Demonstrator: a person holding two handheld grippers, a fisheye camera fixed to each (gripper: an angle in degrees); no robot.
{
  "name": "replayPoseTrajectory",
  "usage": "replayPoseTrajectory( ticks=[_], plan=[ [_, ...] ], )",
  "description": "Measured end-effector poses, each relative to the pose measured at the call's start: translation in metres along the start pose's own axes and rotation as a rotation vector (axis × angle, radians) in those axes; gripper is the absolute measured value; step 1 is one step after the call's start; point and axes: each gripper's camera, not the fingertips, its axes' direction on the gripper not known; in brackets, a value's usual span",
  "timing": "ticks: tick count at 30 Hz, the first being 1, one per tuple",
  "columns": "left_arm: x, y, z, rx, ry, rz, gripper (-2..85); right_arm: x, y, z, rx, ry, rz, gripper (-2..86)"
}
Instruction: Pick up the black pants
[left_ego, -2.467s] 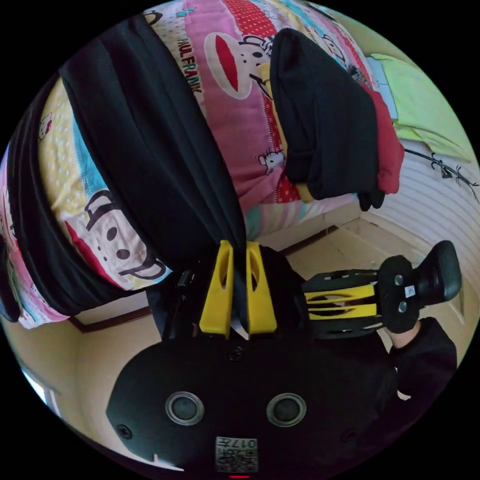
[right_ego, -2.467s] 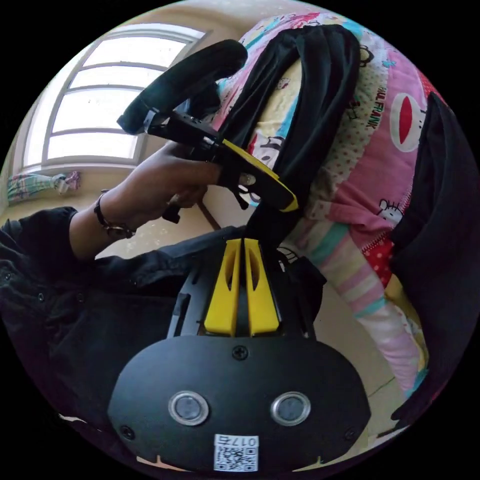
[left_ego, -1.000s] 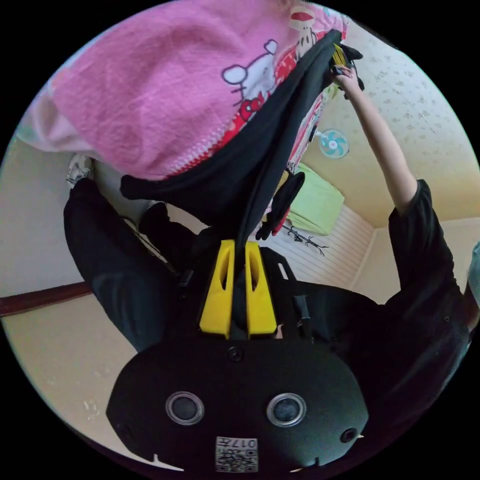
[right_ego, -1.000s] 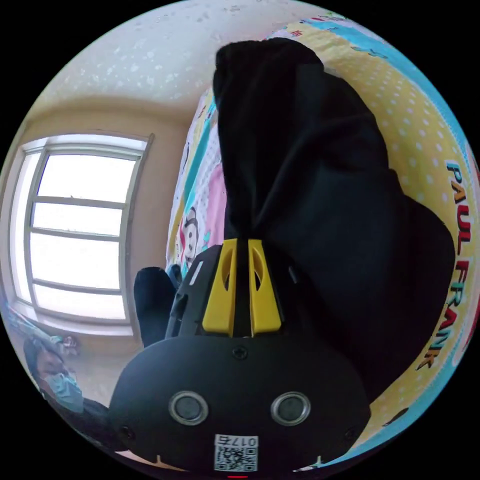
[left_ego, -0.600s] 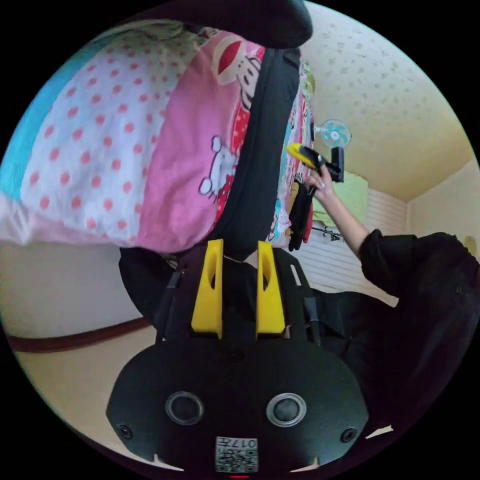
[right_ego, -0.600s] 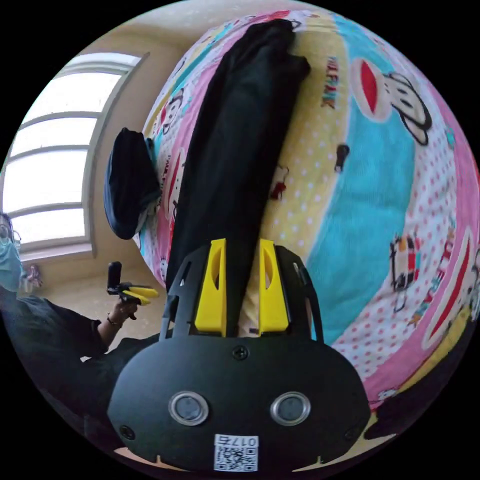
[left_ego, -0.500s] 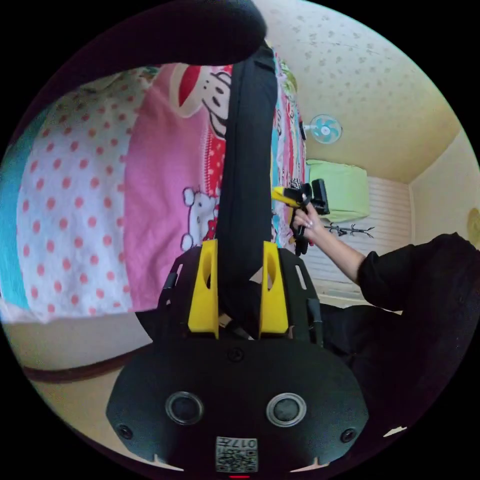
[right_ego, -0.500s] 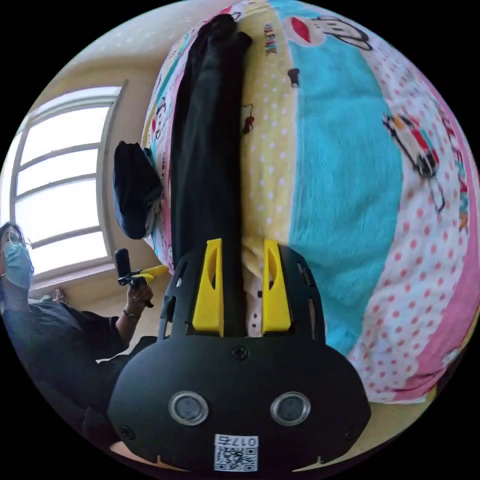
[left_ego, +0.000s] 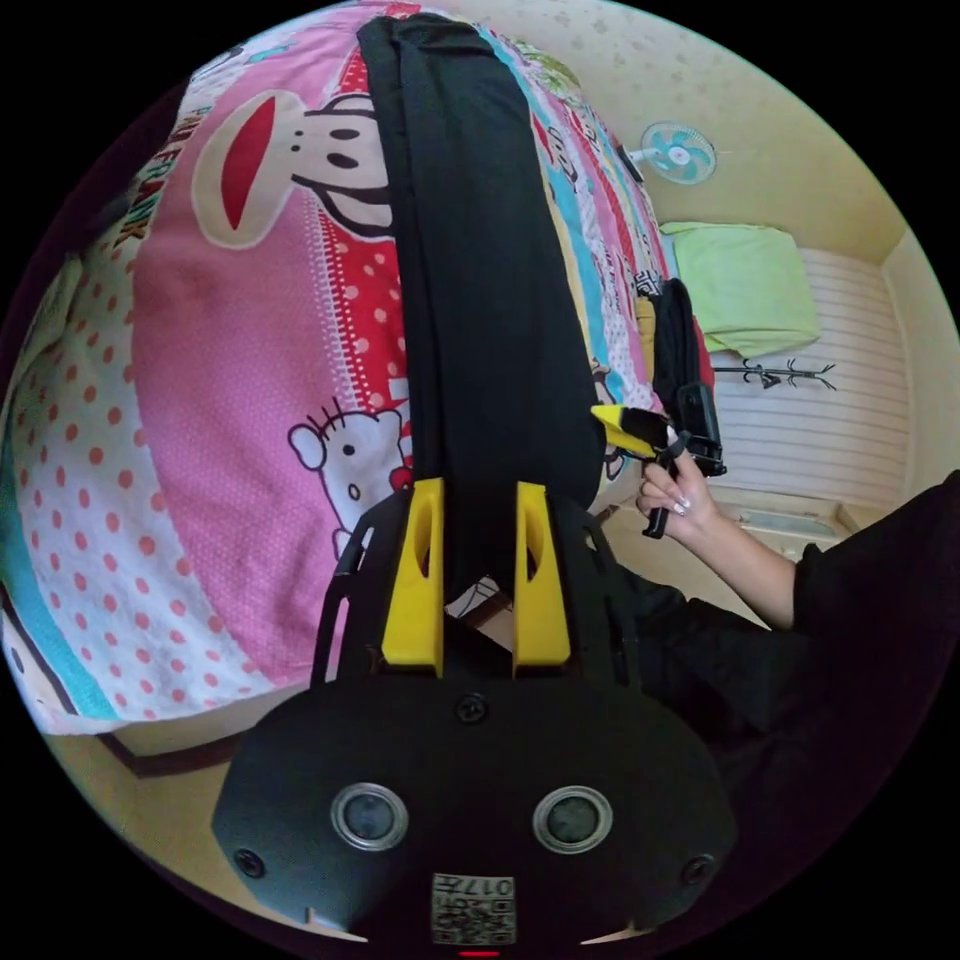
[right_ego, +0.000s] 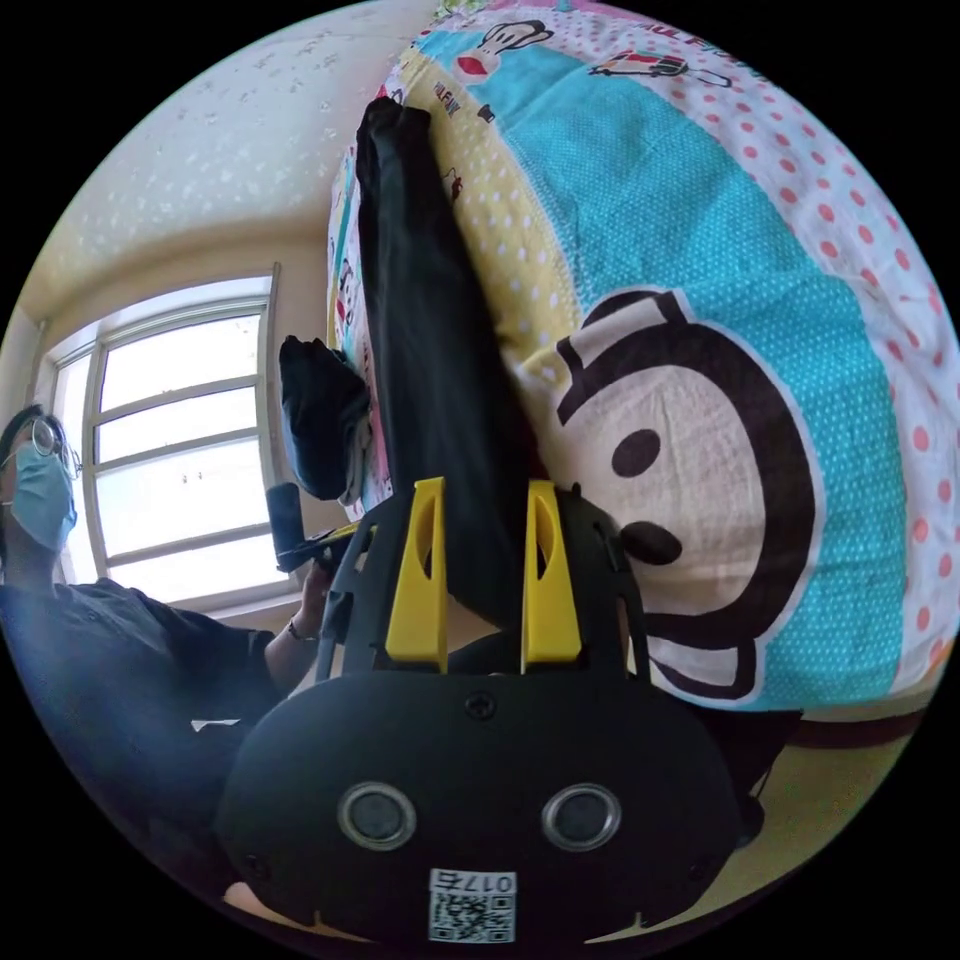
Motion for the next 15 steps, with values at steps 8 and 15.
replayPoseTrajectory(
  ticks=[8,15],
  plan=[
    [0.022,0.025,-0.026,0.08,0.144,-0.019,2.4,-0.001,0.005,0.01,-0.086,0.096,-0.111,8.1],
    [0.002,0.053,-0.027,0.137,0.132,-0.206,7.8,0.013,0.003,0.042,-0.128,0.171,-0.144,11.3]
  ],
)
